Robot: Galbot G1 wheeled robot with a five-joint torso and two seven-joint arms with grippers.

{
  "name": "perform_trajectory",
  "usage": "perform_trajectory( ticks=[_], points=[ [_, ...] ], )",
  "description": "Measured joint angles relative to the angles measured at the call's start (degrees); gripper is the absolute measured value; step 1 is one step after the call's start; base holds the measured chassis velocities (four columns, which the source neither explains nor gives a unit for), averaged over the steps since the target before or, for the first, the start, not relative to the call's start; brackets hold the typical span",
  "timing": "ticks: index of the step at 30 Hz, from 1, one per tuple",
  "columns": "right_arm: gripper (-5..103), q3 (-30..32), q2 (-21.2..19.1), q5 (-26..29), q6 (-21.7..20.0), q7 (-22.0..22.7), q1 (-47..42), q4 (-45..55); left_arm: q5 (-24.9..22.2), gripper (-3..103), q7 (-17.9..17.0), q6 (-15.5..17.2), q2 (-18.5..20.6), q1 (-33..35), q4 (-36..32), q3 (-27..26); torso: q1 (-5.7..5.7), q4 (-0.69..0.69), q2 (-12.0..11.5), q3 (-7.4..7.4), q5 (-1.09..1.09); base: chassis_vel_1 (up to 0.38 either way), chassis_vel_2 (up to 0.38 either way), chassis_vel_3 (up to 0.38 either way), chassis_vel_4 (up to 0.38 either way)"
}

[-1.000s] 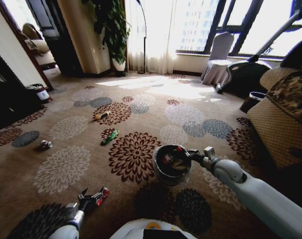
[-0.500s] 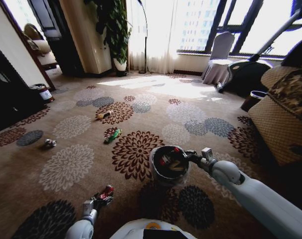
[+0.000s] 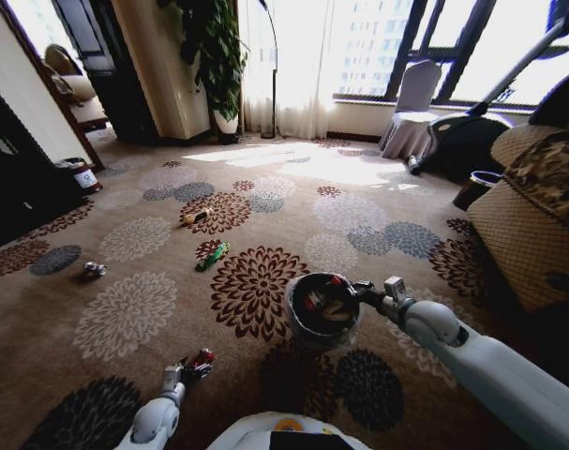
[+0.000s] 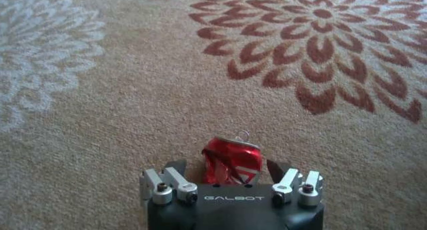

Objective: Pick up the trash from the ground and place it into the trash bin.

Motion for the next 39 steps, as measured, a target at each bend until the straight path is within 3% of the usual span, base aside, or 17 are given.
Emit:
perform_trajectory(
  ticks=[1, 4, 6, 7, 9, 13, 21, 23, 25, 32, 33, 36, 38, 39],
  points=[
    [3, 0.0, 0.0, 0.0, 0.0, 0.0, 0.0, 0.0, 0.0, 84, 0.0, 0.0, 0.0, 0.0, 0.0, 0.0, 0.0, 0.0, 0.0, 0.0, 0.0, 0.0, 0.0, 0.0, 0.0],
    [3, 0.5, -0.5, 0.0, 0.6, 0.0, -0.3, -0.7, 0.0, 67, -0.4, 1.3, -0.1, -0.5, 0.8, 0.8, 0.0, 0.0, 0.0, 0.0, 0.0, 0.0, 0.0, 0.0, 0.0],
    [3, 0.5, -0.5, 0.0, 0.7, 0.0, -0.3, -0.8, 0.0, 67, -0.4, 1.6, -0.1, -0.7, 1.2, 1.0, 0.0, -0.01, 0.0, 0.0, 0.01, 0.0, 0.0, 0.0, 0.0],
    [3, 0.5, -0.5, 0.1, 0.8, 0.0, -0.3, -0.9, 0.0, 56, -0.5, 1.8, -0.1, -1.0, 1.6, 1.2, 0.0, 0.0, 0.0, 0.0, 0.01, 0.0, 0.0, 0.0, 0.0],
    [3, 0.5, -0.5, 0.1, 0.9, 0.0, -0.3, -1.0, 0.0, 56, -0.5, 1.9, -0.1, -1.3, 1.9, 1.3, 0.0, 0.0, 0.0, 0.0, 0.03, 0.0, 0.0, 0.0, 0.0],
    [3, 0.5, -0.3, 0.2, 1.3, 0.0, 0.0, -1.6, -0.3, 44, -0.6, 2.1, 0.0, -2.3, 2.7, 1.8, 0.0, 0.01, 0.0, 0.0, 0.03, 0.0, 0.0, 0.0, 0.0],
    [3, 0.4, 0.0, 0.2, 1.5, 0.0, 0.0, -2.1, -1.2, 44, -1.9, 1.9, -0.1, -3.2, 2.3, 2.2, 0.0, 0.01, 0.0, 0.0, -0.07, 0.0, 0.0, 0.0, 0.0],
    [3, 0.4, 0.0, 0.2, 1.5, 0.0, 0.0, -2.1, -1.7, 44, -2.3, 1.7, -0.1, -3.0, 0.1, 1.9, 0.0, -0.01, 0.0, 0.0, -0.09, 0.0, 0.0, 0.0, 0.0],
    [3, 0.4, 0.1, 0.2, 1.6, 0.0, 0.0, -2.1, -2.1, 43, -2.6, 1.7, -0.1, -2.6, -3.5, 1.4, 0.0, -0.01, 0.0, 0.0, 0.03, 0.0, 0.0, 0.0, 0.0],
    [3, 0.1, 0.4, 0.3, 1.6, 0.0, 0.8, -2.2, 0.4, 43, -4.3, 0.3, 1.2, -4.0, -15.6, 0.9, 0.0, 0.01, 0.0, 0.0, -0.01, 0.0, 0.0, 0.0, 0.0],
    [3, -0.1, 0.4, 0.2, 1.5, 0.0, 1.1, -2.3, 0.6, 43, -5.2, 0.6, 2.8, -5.5, -20.3, 1.4, 0.0, 0.0, 0.0, 0.0, 0.0, 0.0, 0.0, 0.0, 0.0],
    [3, -0.5, 0.4, 0.1, 1.5, 0.0, 1.3, -2.3, 0.2, 43, -6.4, 1.4, 5.1, -7.2, -24.5, 2.6, 0.0, 0.0, 0.0, 0.0, 0.0, 0.0, 0.0, 0.0, 0.0],
    [3, -0.9, 1.0, -0.3, 1.4, 0.0, 1.5, -2.3, -2.4, 43, -8.8, 3.6, 9.1, -9.9, -29.8, 5.0, 0.0, -0.01, 0.0, 0.0, 0.01, 0.0, 0.0, 0.0, 0.0],
    [3, -1.1, 1.7, -0.6, 1.3, 0.0, 1.8, -2.2, -5.9, 43, -9.8, 5.6, 12.3, -12.3, -33.7, 7.0, 0.0, -0.01, 0.0, 0.0, 0.01, 0.0, 0.0, 0.0, 0.0]
  ],
)
